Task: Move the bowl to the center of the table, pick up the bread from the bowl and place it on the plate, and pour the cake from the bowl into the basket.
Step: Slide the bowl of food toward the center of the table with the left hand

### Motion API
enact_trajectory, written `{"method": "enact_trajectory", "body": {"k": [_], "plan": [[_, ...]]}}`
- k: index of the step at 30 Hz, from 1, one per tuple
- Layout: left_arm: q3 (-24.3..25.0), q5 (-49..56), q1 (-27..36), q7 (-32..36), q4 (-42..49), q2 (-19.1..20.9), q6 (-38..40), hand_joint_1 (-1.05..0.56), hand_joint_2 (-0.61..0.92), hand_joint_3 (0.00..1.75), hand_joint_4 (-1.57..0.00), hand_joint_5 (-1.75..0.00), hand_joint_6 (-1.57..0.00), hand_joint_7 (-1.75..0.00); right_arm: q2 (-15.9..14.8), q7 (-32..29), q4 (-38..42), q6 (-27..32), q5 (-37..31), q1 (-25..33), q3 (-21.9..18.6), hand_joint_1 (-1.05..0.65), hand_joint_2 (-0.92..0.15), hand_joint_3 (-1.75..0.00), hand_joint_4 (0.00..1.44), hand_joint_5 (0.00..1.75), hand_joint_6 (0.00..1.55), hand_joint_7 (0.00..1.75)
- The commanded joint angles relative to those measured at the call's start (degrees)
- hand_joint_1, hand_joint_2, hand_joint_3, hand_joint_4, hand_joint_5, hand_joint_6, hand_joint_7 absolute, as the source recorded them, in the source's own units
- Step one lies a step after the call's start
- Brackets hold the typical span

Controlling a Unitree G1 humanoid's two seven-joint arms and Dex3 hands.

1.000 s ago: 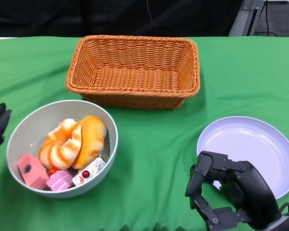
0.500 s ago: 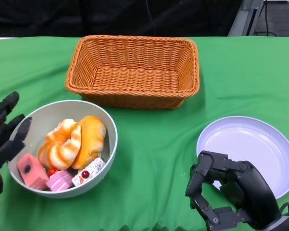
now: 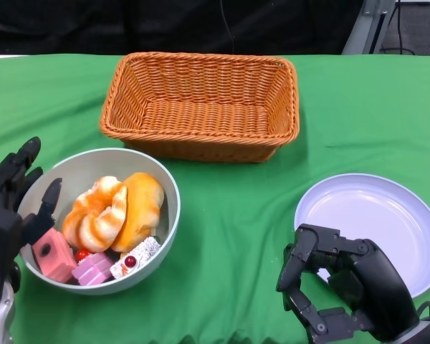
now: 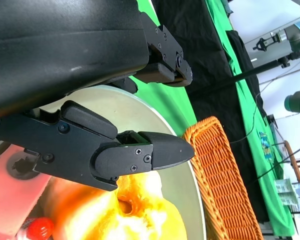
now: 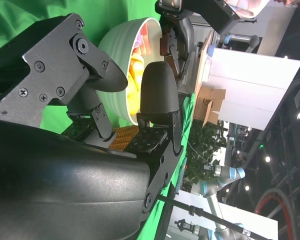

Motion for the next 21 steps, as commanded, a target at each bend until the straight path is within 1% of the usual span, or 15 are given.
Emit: {"method": "enact_trajectory", "body": {"k": [1, 15, 21], "plan": [[-0.4, -0.5, 1.5, -0.2, -1.7, -1.1, 0.8, -0.71, 0.92, 0.59, -0.36, -0.01, -0.32, -0.01, -0.3, 0.0, -0.8, 0.1, 0.6, 0.2, -0.4, 0.03, -0.40, -1.29, 0.83, 1.67, 0.73, 1.39], [-2.0, -0.5, 2.8, -0.4, -4.8, -3.5, 2.3, -0.73, 0.92, 0.60, -0.37, -0.01, -0.33, -0.01, -0.3, -0.3, -0.8, 0.1, -0.2, 0.0, -0.5, 0.02, -0.39, -1.30, 0.83, 1.67, 0.73, 1.40], [-2.4, 0.4, 3.0, 1.1, -5.3, -4.5, 1.7, -0.71, 0.92, 0.58, -0.39, -0.02, -0.35, -0.01, -0.1, -0.3, -0.2, -0.5, -0.1, -0.1, -0.5, 0.02, -0.39, -1.30, 0.83, 1.68, 0.73, 1.40]]}}
